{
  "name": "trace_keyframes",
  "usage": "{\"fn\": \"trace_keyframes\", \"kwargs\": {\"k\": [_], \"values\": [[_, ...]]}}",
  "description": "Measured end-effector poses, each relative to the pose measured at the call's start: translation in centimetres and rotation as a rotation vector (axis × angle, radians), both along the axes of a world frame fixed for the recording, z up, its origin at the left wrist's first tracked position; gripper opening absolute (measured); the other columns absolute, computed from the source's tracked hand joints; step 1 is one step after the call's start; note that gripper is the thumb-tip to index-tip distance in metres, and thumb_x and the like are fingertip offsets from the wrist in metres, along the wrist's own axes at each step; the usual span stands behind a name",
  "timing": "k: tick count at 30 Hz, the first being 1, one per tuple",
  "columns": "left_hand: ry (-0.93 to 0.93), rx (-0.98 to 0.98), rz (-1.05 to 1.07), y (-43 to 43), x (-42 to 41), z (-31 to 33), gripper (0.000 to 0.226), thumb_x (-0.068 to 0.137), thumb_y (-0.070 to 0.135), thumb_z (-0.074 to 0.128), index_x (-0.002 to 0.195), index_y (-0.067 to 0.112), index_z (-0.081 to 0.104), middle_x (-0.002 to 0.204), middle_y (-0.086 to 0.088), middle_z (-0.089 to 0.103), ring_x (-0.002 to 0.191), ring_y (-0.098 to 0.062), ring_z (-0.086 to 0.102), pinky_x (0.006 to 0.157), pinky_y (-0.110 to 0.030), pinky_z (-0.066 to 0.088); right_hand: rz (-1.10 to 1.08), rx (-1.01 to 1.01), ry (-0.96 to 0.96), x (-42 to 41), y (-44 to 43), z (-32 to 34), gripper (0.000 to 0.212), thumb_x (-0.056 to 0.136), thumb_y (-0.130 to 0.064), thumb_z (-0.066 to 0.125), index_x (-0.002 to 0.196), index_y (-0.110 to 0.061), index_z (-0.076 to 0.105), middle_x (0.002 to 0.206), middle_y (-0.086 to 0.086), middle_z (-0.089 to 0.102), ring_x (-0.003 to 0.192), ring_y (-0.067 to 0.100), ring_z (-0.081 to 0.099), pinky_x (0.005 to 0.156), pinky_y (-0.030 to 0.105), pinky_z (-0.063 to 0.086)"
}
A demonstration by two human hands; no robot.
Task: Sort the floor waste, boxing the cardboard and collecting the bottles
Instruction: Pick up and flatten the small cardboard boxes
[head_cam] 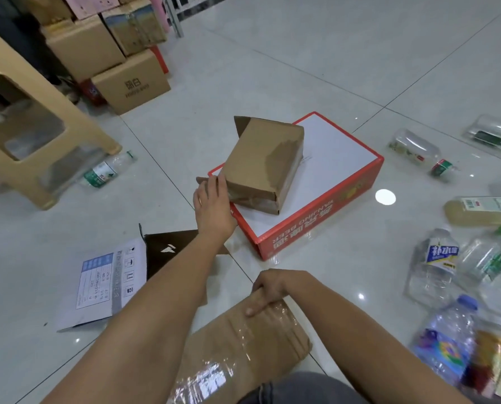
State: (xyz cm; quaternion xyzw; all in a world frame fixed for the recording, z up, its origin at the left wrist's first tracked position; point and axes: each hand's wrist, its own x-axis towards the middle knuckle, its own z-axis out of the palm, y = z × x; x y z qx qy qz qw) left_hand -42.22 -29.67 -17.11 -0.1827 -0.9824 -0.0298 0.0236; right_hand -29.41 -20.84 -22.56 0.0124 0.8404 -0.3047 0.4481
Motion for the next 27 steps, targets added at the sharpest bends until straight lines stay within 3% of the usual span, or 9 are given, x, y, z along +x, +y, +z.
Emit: {"fn": "trace_keyframes", "kwargs": {"k": [5,11,15,18,21,27], "values": [[-0.03,-0.013,0.0,0.3,-0.1,0.1,0.091,0.081,0.013,0.068,0.152,0.015,0.01,0.159,-0.013,0.01,0.148,-0.035,0.005,0.121,-0.043,0.007,-0.129,-0.002,0.064,0.4,3.9,0.6,0.059,0.076,-0.057,0.068,0.114,-0.012,0.067,0.119,0.006,0.065,0.11,0.025,0.06,0.097,0.037,0.047],[-0.058,-0.002,-0.011,1.2,0.3,-0.4,0.088,0.085,0.02,0.068,0.151,0.017,0.011,0.16,-0.012,0.011,0.149,-0.035,0.005,0.12,-0.046,0.006,-0.215,0.009,0.097,0.8,5.8,0.7,0.056,0.076,-0.055,0.069,0.107,-0.009,0.07,0.113,0.008,0.067,0.105,0.025,0.061,0.096,0.04,0.049],[-0.027,0.004,-0.026,1.9,0.4,-0.7,0.087,0.081,0.03,0.072,0.148,0.018,0.019,0.156,-0.01,0.023,0.146,-0.033,0.017,0.12,-0.045,0.011,-0.243,0.009,0.087,0.8,5.7,0.3,0.051,0.073,-0.056,0.071,0.101,-0.014,0.07,0.104,0.003,0.065,0.101,0.024,0.061,0.094,0.039,0.049],[-0.003,0.037,-0.023,2.2,0.6,-0.3,0.074,0.082,0.019,0.068,0.143,0.015,0.026,0.146,-0.012,0.034,0.138,-0.032,0.028,0.118,-0.043,0.017,-0.215,0.01,0.108,0.8,5.8,0.0,0.042,0.075,-0.055,0.07,0.091,-0.017,0.07,0.094,0.002,0.062,0.093,0.023,0.059,0.09,0.037,0.049],[0.014,-0.003,0.011,2.2,0.9,0.1,0.065,0.085,0.013,0.065,0.139,0.011,0.03,0.142,-0.014,0.038,0.131,-0.032,0.036,0.115,-0.039,0.026,-0.231,0.001,0.109,0.8,5.8,-0.1,0.044,0.074,-0.055,0.071,0.095,-0.016,0.071,0.095,0.002,0.064,0.094,0.023,0.061,0.092,0.038,0.05],[-0.058,-0.092,0.06,2.2,0.5,0.3,0.042,0.09,0.04,0.06,0.123,0.014,0.052,0.128,-0.01,0.054,0.12,-0.026,0.044,0.103,-0.035,0.035,-0.233,-0.014,0.104,0.9,5.9,-0.1,0.05,0.075,-0.055,0.07,0.102,-0.013,0.072,0.108,0.007,0.068,0.1,0.024,0.062,0.095,0.039,0.05]]}}
